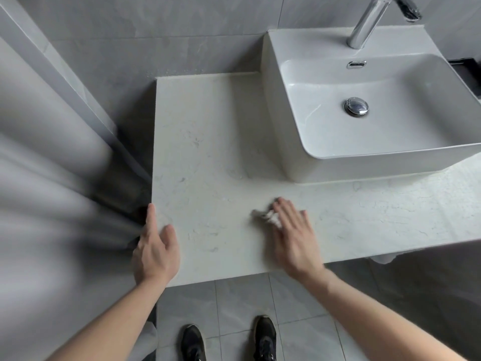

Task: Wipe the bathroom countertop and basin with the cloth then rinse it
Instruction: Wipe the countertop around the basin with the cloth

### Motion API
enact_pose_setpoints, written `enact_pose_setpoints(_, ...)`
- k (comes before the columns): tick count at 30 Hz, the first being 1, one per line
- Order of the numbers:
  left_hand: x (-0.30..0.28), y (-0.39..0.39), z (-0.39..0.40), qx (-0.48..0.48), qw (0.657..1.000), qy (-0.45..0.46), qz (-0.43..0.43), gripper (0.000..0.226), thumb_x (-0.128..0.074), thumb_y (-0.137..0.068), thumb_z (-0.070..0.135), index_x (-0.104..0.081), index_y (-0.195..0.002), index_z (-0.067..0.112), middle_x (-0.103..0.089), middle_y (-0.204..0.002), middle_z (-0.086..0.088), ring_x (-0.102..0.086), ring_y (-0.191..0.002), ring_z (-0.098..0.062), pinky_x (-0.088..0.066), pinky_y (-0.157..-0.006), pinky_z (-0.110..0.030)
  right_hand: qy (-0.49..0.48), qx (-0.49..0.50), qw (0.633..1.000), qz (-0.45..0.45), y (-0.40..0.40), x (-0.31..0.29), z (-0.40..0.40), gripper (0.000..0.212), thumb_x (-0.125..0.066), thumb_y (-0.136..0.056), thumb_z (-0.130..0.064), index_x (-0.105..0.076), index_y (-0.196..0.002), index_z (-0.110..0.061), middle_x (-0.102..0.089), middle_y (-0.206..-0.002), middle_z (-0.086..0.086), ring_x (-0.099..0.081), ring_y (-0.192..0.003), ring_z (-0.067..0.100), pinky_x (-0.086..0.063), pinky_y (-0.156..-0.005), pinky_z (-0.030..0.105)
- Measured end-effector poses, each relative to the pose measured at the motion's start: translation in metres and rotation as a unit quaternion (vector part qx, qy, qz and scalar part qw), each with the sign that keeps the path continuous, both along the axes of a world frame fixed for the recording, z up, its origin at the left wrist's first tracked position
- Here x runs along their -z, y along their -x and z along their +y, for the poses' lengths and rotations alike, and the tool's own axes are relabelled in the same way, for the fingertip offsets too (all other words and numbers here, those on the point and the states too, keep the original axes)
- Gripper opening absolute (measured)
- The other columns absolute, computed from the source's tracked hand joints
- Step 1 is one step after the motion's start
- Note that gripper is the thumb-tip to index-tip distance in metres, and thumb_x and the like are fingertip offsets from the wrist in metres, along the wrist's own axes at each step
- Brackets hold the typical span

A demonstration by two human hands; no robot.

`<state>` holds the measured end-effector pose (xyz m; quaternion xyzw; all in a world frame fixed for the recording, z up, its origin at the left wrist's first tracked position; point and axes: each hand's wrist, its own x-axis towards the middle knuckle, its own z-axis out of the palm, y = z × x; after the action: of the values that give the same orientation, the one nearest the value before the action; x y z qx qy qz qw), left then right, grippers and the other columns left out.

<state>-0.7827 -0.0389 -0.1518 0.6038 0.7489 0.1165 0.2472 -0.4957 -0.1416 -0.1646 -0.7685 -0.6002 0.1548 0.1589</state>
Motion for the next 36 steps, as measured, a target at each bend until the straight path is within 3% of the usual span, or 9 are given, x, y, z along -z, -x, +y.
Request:
enact_pose_setpoints(4, 0.002, 0.002, 0.001, 0.0, 1.0, -0.003, -0.01, 0.062, -0.033, -0.102, 0.044, -0.006, -0.158, 0.044, -0.047, -0.153, -0.012, -0.055, -0.123, -0.044, -0.045, -0.095, -0.046, 0.058, 0.147, 0.986, -0.043, -0.077, -0.007, -0.023, 0.063, -0.023, -0.104, -0.052, -0.02, -0.162, -0.028, -0.01, -0.171, -0.01, -0.003, -0.158, 0.011, -0.006, -0.128, 0.051)
enact_pose_setpoints(9, 0.004, 0.002, 0.001, -0.012, 1.0, -0.005, -0.027, 0.062, -0.034, -0.101, 0.044, -0.007, -0.157, 0.045, -0.046, -0.154, -0.009, -0.056, -0.121, -0.043, -0.045, -0.093, -0.044, 0.072, 0.249, 0.964, -0.057, -0.041, -0.001, -0.027, 0.073, -0.024, -0.098, -0.048, -0.013, -0.164, -0.018, -0.002, -0.172, -0.002, 0.004, -0.159, 0.018, -0.003, -0.128, 0.052)
enact_pose_setpoints(14, 0.006, 0.008, 0.004, -0.013, 0.997, -0.011, -0.073, 0.059, -0.037, -0.102, 0.039, -0.015, -0.157, 0.047, -0.043, -0.157, -0.001, -0.053, -0.127, -0.037, -0.042, -0.1, -0.042, 0.061, 0.15, 0.986, -0.039, 0.062, -0.004, -0.014, 0.076, -0.029, -0.095, -0.042, -0.007, -0.164, -0.017, 0.004, -0.172, 0.002, 0.01, -0.158, 0.019, 0.0, -0.128, 0.05)
enact_pose_setpoints(19, 0.015, 0.023, 0.01, -0.05, 0.982, -0.007, -0.185, 0.052, -0.04, -0.101, 0.032, -0.035, -0.151, 0.046, -0.051, -0.151, 0.007, -0.052, -0.132, -0.026, -0.042, -0.103, -0.038, 0.033, -0.004, 0.999, -0.015, 0.174, -0.006, 0.007, 0.075, -0.038, -0.099, -0.034, -0.003, -0.164, -0.017, 0.009, -0.171, 0.002, 0.016, -0.157, 0.019, 0.002, -0.126, 0.049)
enact_pose_setpoints(23, 0.022, 0.031, 0.014, -0.085, 0.954, 0.025, -0.285, 0.052, -0.044, -0.093, 0.042, -0.05, -0.145, 0.041, -0.061, -0.14, 0.014, -0.057, -0.127, -0.011, -0.045, -0.102, -0.028, 0.016, -0.078, 0.997, 0.019, 0.207, -0.002, 0.015, 0.073, -0.043, -0.097, -0.024, -0.015, -0.163, -0.015, -0.001, -0.172, 0.0, 0.01, -0.158, 0.017, -0.001, -0.126, 0.047)
enact_pose_setpoints(26, 0.022, 0.033, 0.013, -0.072, 0.952, 0.023, -0.297, 0.054, -0.043, -0.092, 0.045, -0.049, -0.146, 0.041, -0.059, -0.141, 0.016, -0.055, -0.124, -0.005, -0.042, -0.097, -0.024, -0.013, -0.059, 0.994, 0.091, 0.179, -0.01, 0.011, 0.071, -0.047, -0.095, -0.013, -0.023, -0.162, -0.014, -0.012, -0.171, -0.002, 0.0, -0.158, 0.013, 0.0, -0.129, 0.039)
enact_pose_setpoints(29, 0.02, 0.033, 0.012, -0.064, 0.951, 0.03, -0.3, 0.046, -0.042, -0.101, 0.038, -0.047, -0.146, 0.043, -0.057, -0.141, 0.021, -0.051, -0.12, 0.0, -0.04, -0.097, -0.022, -0.043, 0.042, 0.992, 0.111, 0.115, -0.015, 0.0, 0.069, -0.05, -0.095, -0.001, -0.03, -0.159, -0.016, -0.02, -0.168, -0.005, -0.01, -0.158, 0.013, 0.002, -0.128, 0.031)
enact_pose_setpoints(32, 0.016, 0.033, 0.011, -0.062, 0.95, 0.03, -0.304, 0.044, -0.041, -0.101, 0.037, -0.048, -0.144, 0.048, -0.057, -0.137, 0.025, -0.052, -0.119, 0.0, -0.041, -0.094, -0.019, -0.032, 0.167, 0.983, 0.062, 0.032, -0.012, -0.011, 0.055, -0.044, -0.102, -0.004, -0.035, -0.156, -0.015, -0.026, -0.168, 0.0, -0.014, -0.157, 0.019, -0.004, -0.128, 0.043)
enact_pose_setpoints(36, 0.014, 0.032, 0.011, -0.075, 0.945, 0.02, -0.317, 0.044, -0.043, -0.101, 0.036, -0.05, -0.142, 0.049, -0.057, -0.128, 0.031, -0.053, -0.114, 0.002, -0.038, -0.083, -0.009, 0.045, 0.247, 0.968, -0.029, -0.018, -0.005, -0.024, 0.061, -0.038, -0.104, -0.023, -0.022, -0.162, -0.014, -0.01, -0.172, -0.001, -0.003, -0.159, 0.021, -0.004, -0.128, 0.054)
